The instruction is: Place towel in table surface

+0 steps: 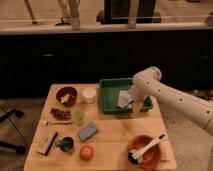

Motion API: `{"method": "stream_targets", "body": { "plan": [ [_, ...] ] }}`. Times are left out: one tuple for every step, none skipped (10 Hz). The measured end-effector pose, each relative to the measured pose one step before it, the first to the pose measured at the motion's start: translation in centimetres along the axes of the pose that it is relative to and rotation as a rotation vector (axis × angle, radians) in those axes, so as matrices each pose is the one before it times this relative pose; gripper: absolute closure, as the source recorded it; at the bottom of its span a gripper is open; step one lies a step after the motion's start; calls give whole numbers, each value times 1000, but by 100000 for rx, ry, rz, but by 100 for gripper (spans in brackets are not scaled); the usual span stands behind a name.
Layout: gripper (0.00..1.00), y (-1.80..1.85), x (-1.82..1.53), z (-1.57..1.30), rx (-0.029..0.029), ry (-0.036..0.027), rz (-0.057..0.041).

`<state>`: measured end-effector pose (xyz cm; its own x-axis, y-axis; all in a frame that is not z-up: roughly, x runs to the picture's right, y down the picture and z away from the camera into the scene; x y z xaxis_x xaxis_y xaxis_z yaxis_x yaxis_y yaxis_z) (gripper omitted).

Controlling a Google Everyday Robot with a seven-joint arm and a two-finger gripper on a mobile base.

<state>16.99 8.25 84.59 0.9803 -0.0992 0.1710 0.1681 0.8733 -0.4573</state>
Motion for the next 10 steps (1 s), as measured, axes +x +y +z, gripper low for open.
{"method": "stream_targets", "body": {
  "plan": [
    [20, -67, 62, 261, 121, 17, 52],
    [20, -137, -199, 282, -19, -265, -176],
    [20, -110, -216, 176, -72, -174, -296],
    [20, -64, -88, 225, -110, -227, -459],
    [20, 28, 132, 246, -133, 5, -350],
    [20, 18, 94, 163, -36, -25, -146],
    [20, 28, -22, 44, 102, 18, -134],
    [20, -238, -331, -506, 1664, 217, -594],
    [20, -291, -41, -467, 1540, 436, -189],
    [20, -280, 144, -418, 1590, 292, 73]
  ]
}}
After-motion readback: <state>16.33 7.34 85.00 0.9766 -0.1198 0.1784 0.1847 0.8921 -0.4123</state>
